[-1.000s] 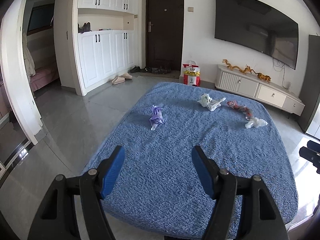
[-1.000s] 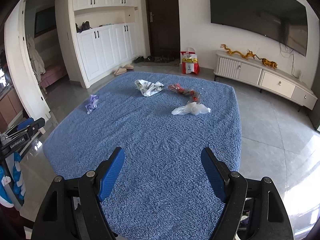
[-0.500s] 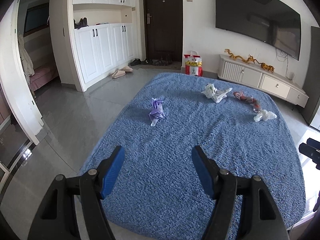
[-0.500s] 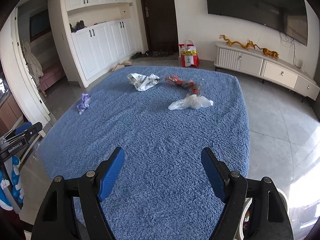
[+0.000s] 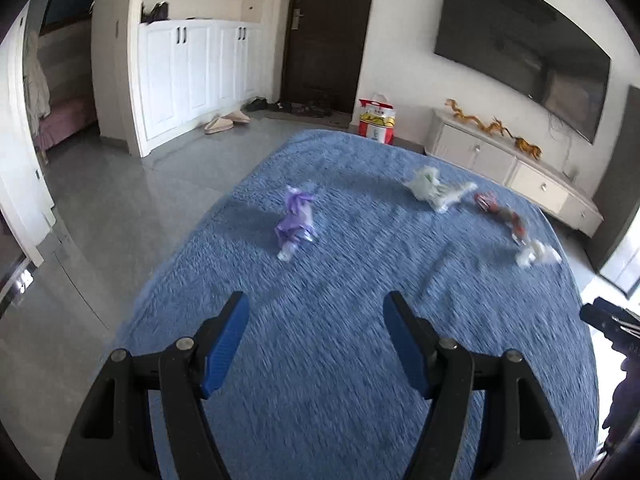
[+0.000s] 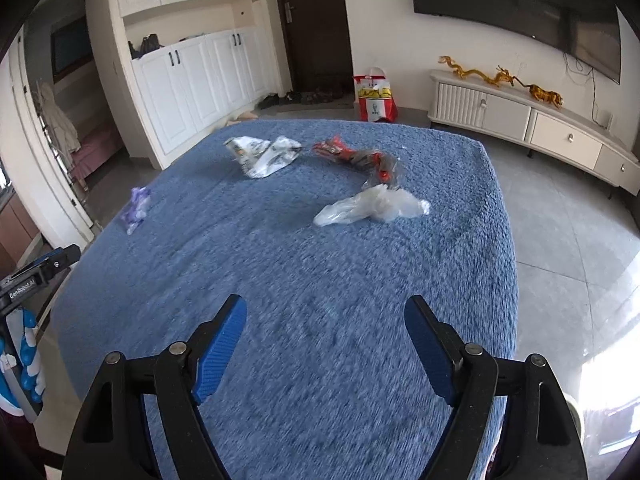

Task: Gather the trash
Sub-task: 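Grasp the purple bag with left tool while right tool grasps white plastic bag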

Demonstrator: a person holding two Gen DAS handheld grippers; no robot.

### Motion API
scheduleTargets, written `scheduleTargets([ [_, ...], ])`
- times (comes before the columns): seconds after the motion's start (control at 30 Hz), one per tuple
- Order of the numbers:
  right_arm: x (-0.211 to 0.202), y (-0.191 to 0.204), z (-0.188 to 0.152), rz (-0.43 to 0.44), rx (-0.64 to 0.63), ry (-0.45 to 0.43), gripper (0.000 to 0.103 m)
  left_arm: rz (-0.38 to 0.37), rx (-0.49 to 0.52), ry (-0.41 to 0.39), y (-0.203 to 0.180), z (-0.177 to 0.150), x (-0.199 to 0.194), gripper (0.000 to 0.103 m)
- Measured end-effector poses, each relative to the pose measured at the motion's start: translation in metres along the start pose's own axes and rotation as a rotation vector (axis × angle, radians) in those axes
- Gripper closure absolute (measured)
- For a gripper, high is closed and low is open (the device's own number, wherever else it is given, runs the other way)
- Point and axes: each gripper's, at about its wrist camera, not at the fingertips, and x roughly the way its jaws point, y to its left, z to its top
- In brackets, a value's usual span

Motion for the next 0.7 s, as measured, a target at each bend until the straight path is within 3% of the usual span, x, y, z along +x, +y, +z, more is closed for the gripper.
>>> scheduleTargets([
  [0.23, 0.044, -0.031, 0.029, -0.010, 0.095, -0.026, 0.020, 0.009, -0.045, -0.002, 0.025, 0.032, 0.048, 0.034],
  [0.27, 0.051, -0.035, 0.034, -0.023, 0.101, -0.029, 0.019, 0.014, -0.054, -0.001, 0.029, 0.039, 0.056, 0.030],
  [0.4, 0.074, -0.051, 0.051, -0.045, 0.144, -0.047, 0.018, -0.001, -0.071, 0.051, 0.036, 0.058, 0.095, 0.028],
  [0.57, 0.097, -0.063, 0.064, -0.033, 0.199, -0.044, 0.018, 0.016, -0.019, 0.103, 0.024, 0.061, 0.126, 0.029],
  [0.63, 0.105, -0.062, 0.065, -0.019, 0.193, -0.020, 0.018, 0.019, -0.005, 0.114, 0.020, 0.057, 0.130, 0.035],
  [0.7, 0.111, -0.057, 0.064, -0.012, 0.164, 0.003, 0.023, 0.024, 0.025, 0.128, 0.014, 0.051, 0.133, 0.056],
])
